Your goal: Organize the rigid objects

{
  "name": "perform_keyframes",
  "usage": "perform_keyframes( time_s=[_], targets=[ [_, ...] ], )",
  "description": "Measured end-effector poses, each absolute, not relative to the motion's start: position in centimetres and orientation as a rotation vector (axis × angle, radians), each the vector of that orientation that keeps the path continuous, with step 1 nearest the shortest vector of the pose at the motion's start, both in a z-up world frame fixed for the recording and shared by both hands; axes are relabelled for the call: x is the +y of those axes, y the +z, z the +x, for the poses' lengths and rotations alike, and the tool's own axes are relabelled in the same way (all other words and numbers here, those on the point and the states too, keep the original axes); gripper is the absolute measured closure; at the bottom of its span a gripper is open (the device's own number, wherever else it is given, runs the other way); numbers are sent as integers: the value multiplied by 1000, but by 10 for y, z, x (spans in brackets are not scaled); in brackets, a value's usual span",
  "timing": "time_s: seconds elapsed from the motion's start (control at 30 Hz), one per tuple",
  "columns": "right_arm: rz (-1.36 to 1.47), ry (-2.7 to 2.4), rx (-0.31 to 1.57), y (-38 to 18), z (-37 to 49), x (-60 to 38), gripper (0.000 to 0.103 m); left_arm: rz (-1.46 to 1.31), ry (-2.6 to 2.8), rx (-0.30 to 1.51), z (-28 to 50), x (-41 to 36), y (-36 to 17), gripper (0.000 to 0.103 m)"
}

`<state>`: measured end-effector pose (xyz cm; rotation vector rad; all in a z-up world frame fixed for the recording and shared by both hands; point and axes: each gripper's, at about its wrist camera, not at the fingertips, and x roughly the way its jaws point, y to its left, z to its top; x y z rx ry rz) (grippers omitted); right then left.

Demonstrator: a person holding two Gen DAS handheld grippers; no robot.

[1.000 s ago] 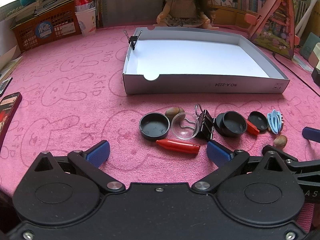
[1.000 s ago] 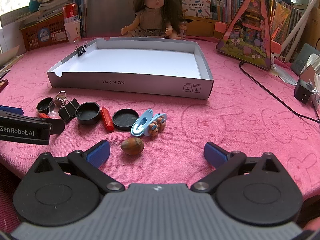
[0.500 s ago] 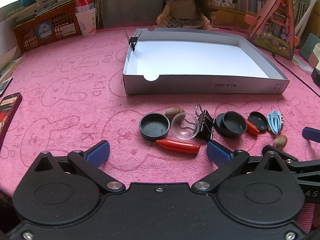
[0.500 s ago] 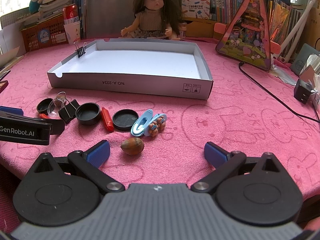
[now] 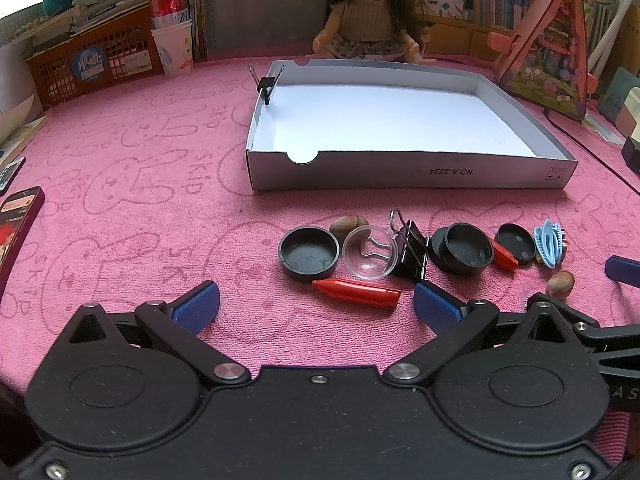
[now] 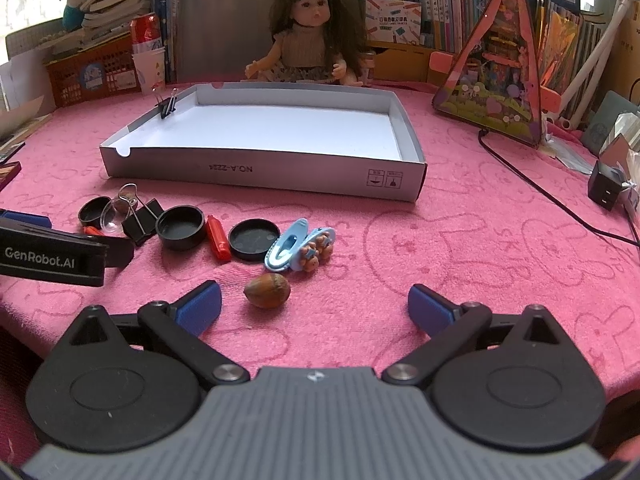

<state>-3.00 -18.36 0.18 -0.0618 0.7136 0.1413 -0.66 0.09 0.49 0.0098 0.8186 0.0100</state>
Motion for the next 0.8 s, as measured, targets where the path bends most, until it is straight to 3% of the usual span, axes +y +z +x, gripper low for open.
perform_keyframes(
  time_s=[0.33,0.53,0.8],
  targets=[
    [-76,193,675,3,-41,-181,22,25,-7,804,-13,-1,5,3],
    [-79,225,661,4,-45,-178,39,44,-32,787,-21,-7,9,21],
    [-94,261,646,5,-48,-172,59,68,-94,765,-28,-16,11,53]
  ],
)
